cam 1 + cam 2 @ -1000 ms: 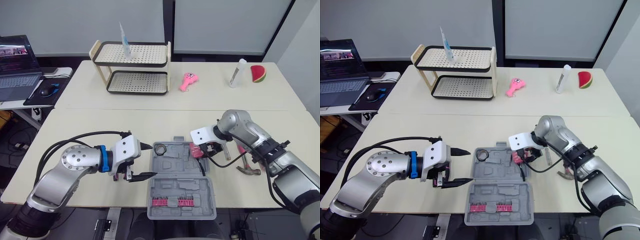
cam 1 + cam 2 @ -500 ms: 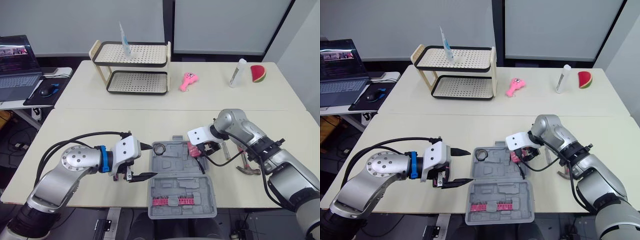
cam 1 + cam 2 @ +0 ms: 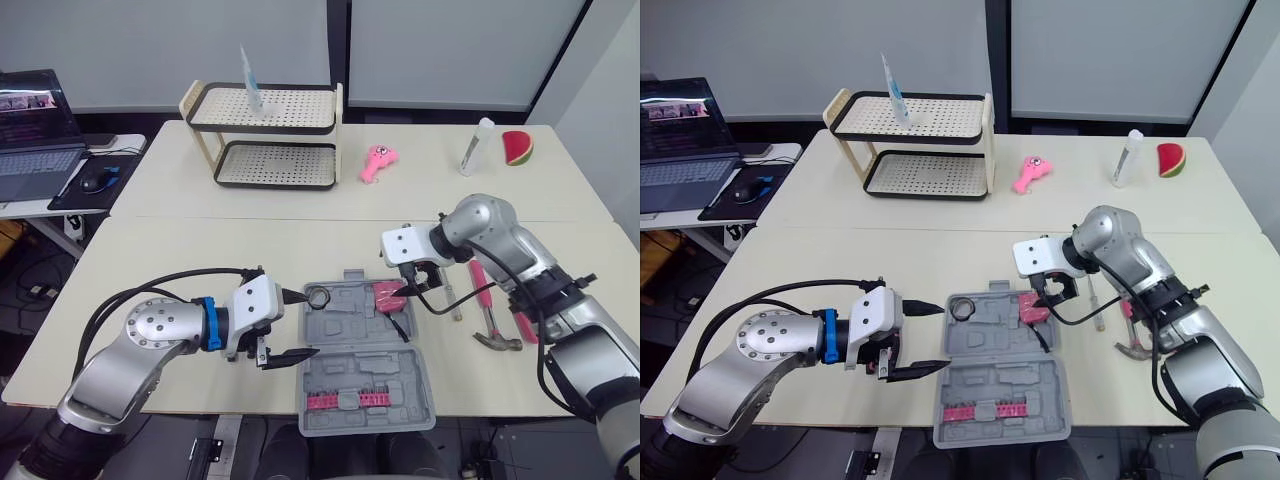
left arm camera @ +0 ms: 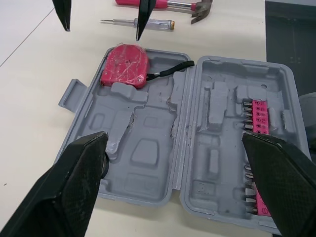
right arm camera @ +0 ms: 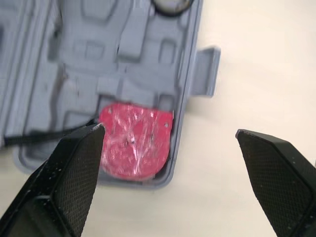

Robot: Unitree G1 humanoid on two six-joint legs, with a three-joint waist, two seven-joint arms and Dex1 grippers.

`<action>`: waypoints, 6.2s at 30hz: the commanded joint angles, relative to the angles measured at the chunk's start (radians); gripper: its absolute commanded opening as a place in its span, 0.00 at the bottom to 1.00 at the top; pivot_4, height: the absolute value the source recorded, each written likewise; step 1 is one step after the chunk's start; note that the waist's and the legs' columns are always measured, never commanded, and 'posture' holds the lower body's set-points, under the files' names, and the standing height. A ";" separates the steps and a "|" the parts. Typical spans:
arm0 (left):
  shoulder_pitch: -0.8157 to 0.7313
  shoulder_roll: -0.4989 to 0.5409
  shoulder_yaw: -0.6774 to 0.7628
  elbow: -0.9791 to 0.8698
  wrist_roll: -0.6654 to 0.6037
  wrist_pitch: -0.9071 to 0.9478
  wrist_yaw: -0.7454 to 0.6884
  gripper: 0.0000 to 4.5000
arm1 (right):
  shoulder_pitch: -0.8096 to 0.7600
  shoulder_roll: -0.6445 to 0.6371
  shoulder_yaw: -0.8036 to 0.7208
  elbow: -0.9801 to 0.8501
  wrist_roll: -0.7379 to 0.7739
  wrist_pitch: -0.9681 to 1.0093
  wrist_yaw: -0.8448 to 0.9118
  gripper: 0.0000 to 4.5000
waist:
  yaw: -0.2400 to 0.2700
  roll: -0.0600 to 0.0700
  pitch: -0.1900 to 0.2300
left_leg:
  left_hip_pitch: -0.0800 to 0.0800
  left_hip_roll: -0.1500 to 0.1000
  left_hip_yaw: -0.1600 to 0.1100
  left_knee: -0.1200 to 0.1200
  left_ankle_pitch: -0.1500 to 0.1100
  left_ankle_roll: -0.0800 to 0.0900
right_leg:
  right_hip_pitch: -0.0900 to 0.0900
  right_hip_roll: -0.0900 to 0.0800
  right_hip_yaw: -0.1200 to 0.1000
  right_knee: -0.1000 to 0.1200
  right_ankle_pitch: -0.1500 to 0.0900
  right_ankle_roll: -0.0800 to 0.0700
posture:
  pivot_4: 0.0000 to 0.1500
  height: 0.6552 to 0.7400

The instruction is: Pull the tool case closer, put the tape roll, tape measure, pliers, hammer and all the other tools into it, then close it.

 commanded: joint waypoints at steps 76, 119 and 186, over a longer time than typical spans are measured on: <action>0.083 -0.094 0.446 0.291 -0.103 -0.131 0.140 1.00 | 0.530 -0.053 -0.455 -0.375 0.303 0.000 -0.494 0.32 | 0.006 -0.002 -0.001 | 0.001 0.001 -0.002 -0.001 -0.002 0.003 | 0.001 -0.001 0.000 -0.001 0.000 0.000 | 1.00 0.87; 0.684 -0.438 0.651 0.088 -0.154 -0.123 0.402 1.00 | 1.027 -0.344 -0.815 -0.500 0.571 -0.004 -0.297 0.99 | 0.006 -0.003 -0.002 | 0.009 0.000 -0.003 -0.005 -0.002 0.004 | 0.019 -0.002 0.001 -0.016 0.000 0.000 | 1.00 0.87; 0.132 -0.684 0.253 0.200 0.161 0.435 1.070 0.58 | 0.345 -0.313 -0.316 -0.661 0.699 0.376 -0.130 1.00 | 0.030 -0.002 -0.003 | 0.005 -0.001 -0.005 -0.001 -0.002 0.003 | 0.016 -0.002 -0.001 -0.016 0.000 0.000 | 1.00 0.87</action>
